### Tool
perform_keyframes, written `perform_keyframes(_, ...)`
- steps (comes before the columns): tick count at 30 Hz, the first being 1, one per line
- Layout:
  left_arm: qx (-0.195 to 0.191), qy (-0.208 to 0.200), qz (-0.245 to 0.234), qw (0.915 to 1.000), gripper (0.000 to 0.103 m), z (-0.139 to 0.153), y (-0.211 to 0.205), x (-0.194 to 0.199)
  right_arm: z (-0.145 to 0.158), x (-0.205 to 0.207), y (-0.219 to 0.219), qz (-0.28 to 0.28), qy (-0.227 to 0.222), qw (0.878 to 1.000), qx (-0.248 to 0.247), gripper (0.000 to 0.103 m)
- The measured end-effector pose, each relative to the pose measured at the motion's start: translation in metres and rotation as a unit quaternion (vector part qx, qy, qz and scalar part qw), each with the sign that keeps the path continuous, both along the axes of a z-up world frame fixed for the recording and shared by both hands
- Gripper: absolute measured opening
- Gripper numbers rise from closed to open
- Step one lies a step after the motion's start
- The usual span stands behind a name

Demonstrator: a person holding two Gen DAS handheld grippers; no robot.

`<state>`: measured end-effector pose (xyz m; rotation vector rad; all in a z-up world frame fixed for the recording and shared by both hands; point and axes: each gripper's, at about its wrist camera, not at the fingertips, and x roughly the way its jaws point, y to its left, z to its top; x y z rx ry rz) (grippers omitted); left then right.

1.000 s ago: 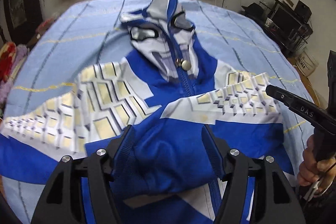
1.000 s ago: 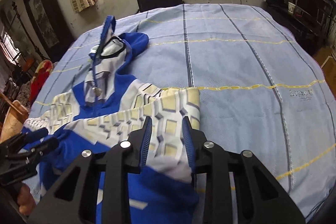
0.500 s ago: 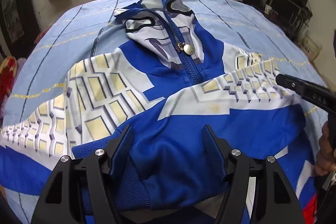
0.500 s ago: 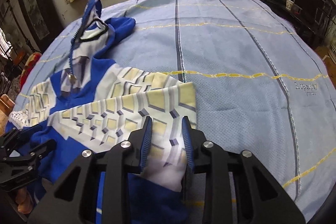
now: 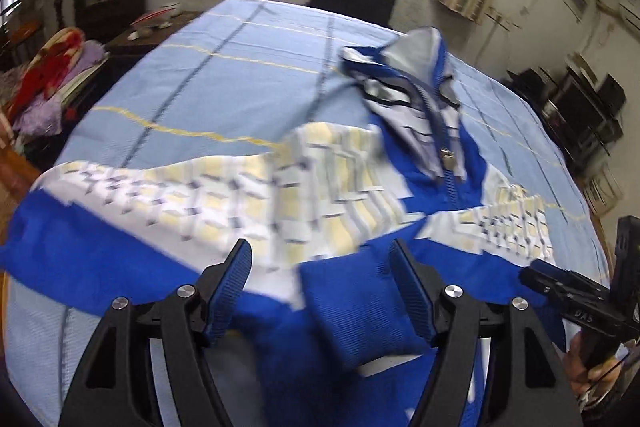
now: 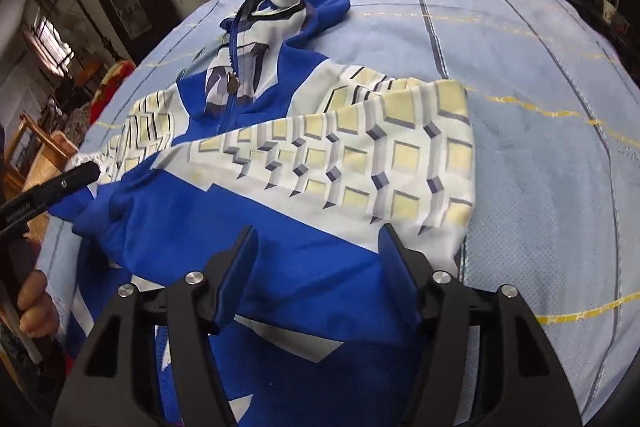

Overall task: Fold large clothes
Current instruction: 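Grasp the other blue sleeve with the left gripper and lift it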

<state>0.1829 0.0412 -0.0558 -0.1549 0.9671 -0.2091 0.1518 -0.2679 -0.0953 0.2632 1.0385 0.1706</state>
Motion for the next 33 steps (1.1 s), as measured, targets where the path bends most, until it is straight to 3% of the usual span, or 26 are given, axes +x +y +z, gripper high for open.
perform_keyframes(6, 0.023, 0.011, 0.097, 0.995, 0.074, 0.013, 0.092, -0.028, 0.003, -0.003, -0.009, -0.018, 0.001, 1.0, 0.018, 0.061)
perform_keyframes(10, 0.029, 0.006, 0.163, 0.9862, 0.085, 0.019, 0.14, -0.047, 0.004, -0.003, -0.016, -0.03, 0.001, 0.999, 0.041, 0.061)
perform_keyframes(13, -0.007, 0.014, 0.198, 0.98, 0.085, 0.013, 0.164, -0.055, 0.006, -0.005, -0.021, -0.037, 0.0, 0.998, 0.053, 0.061)
perform_keyframes(17, -0.084, 0.046, 0.185, 0.9781, 0.085, -0.006, 0.168, -0.053, 0.013, -0.011, -0.028, -0.05, -0.014, 0.997, 0.052, 0.061)
perform_keyframes(20, -0.11, 0.063, 0.182, 0.9751, 0.084, -0.017, 0.163, -0.043, 0.022, -0.018, -0.038, -0.063, -0.03, 0.996, 0.062, 0.061)
perform_keyframes(28, -0.128, 0.053, 0.226, 0.9641, 0.084, -0.027, 0.16, -0.021, 0.027, -0.023, -0.053, -0.082, -0.036, 0.992, 0.087, 0.061)
perform_keyframes(33, -0.158, 0.032, 0.265, 0.9505, 0.084, -0.029, 0.163, -0.015, 0.025, -0.023, -0.053, -0.084, -0.035, 0.992, 0.084, 0.061)
